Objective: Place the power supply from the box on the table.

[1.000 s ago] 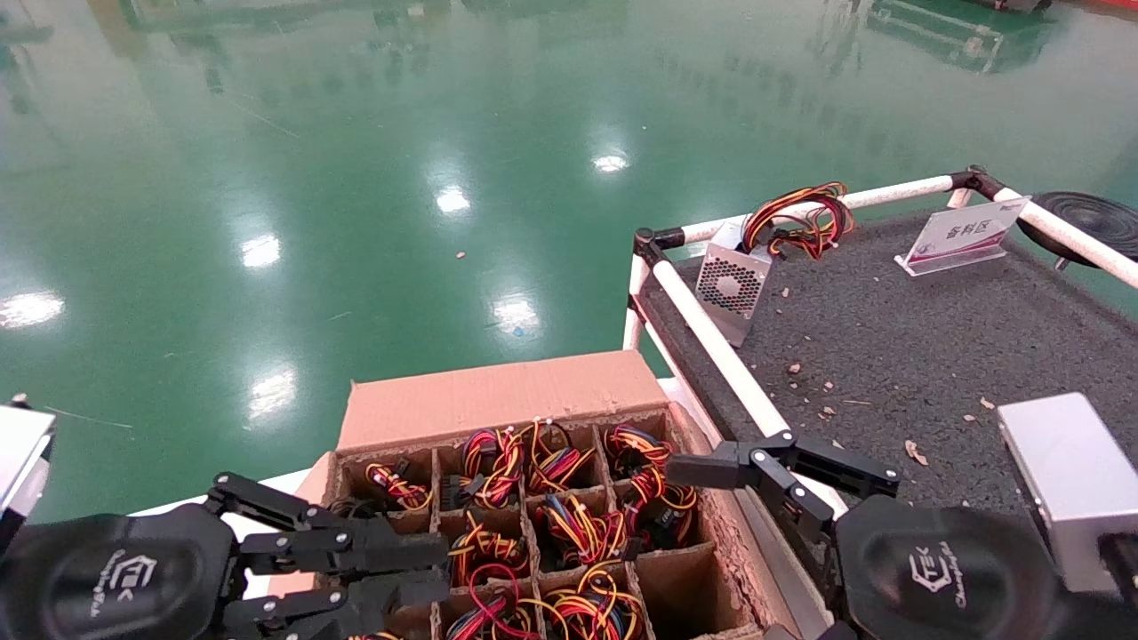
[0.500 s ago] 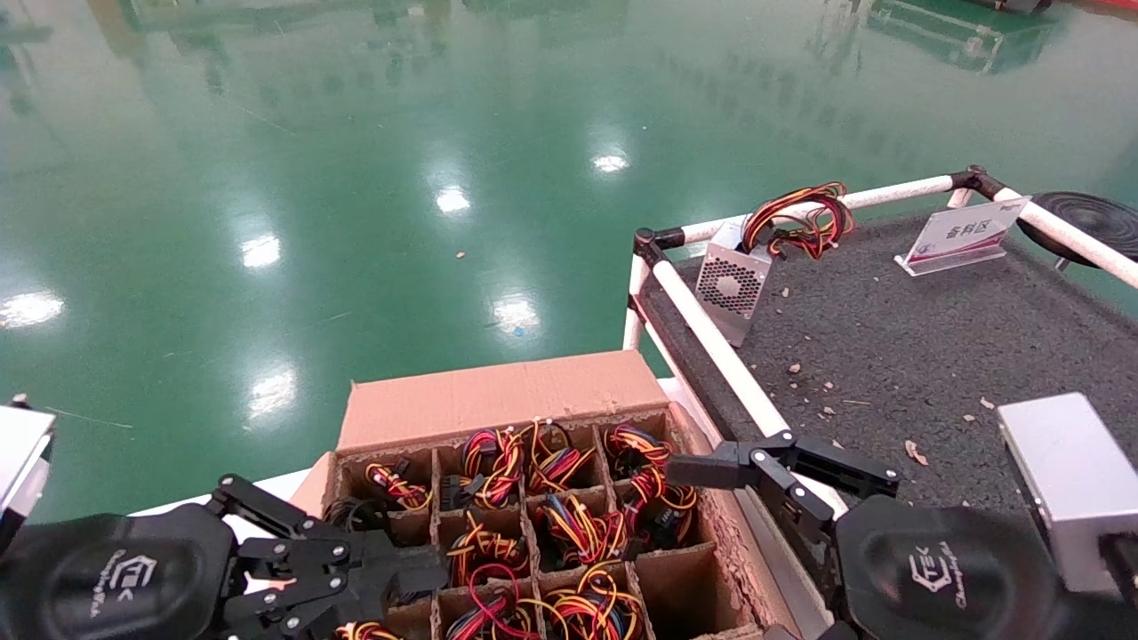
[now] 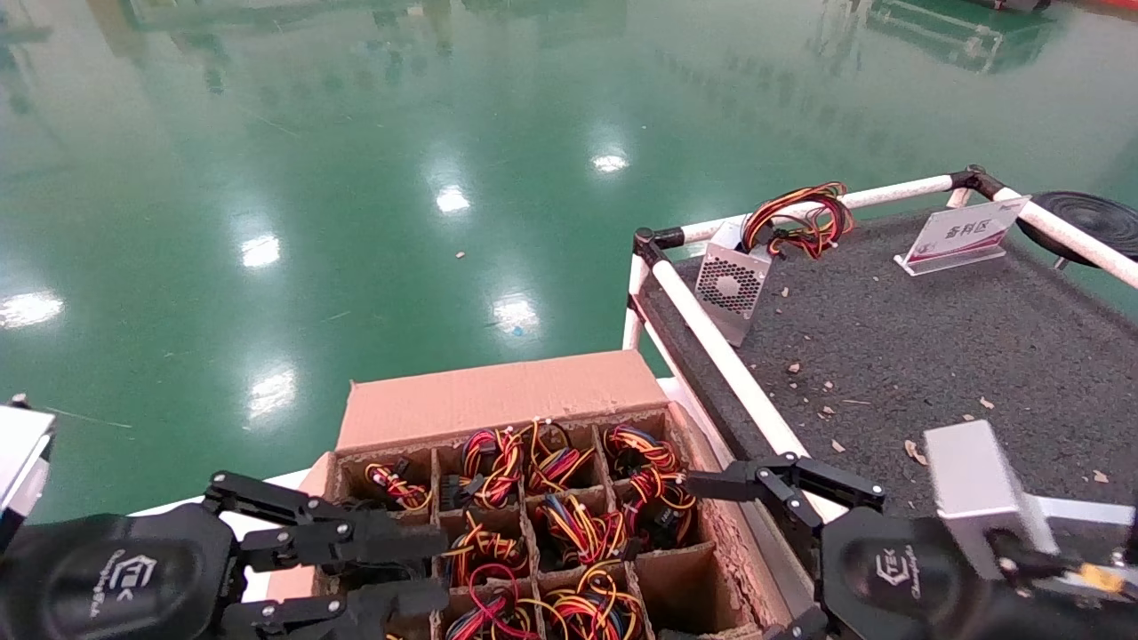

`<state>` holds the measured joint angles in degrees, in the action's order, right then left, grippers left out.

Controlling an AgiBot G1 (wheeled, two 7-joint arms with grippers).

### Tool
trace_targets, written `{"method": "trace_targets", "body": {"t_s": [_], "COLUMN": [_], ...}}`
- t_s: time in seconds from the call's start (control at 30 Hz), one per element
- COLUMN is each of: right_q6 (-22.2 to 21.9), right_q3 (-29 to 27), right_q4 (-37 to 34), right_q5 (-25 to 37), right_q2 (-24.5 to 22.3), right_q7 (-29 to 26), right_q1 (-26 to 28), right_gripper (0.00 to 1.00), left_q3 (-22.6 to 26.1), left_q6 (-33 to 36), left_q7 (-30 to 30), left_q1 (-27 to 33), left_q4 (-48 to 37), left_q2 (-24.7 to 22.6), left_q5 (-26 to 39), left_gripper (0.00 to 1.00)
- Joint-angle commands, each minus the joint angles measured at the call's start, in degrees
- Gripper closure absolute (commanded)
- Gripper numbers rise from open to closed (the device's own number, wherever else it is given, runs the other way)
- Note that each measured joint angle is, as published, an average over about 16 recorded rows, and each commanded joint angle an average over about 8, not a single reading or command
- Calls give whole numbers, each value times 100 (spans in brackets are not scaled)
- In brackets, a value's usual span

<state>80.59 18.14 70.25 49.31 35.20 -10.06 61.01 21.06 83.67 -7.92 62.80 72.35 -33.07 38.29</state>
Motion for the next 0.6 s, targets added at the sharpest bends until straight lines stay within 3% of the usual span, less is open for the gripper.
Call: {"method": "trace_targets", "body": {"t_s": [0.03,0.3,0.6], "right_q6": [-104,-444,-398], "right_q3": [47,310,610], "right_q4": [-55,-655,-1587], "right_q5": [145,805,1320], "right_q2": [2,254,763], "right_q7": [-15,10,242], "right_q1": [-19,233,780], "right_gripper": [0,0,0], "left_q3": [0,1,1], "left_q6": [0,0,0], "left_q7": [0,0,1], "left_q1": [0,0,0], "left_q4": [0,0,0], "left_q2": [0,0,0], "left_q5": [0,0,-1], "left_gripper": [0,0,0]}}
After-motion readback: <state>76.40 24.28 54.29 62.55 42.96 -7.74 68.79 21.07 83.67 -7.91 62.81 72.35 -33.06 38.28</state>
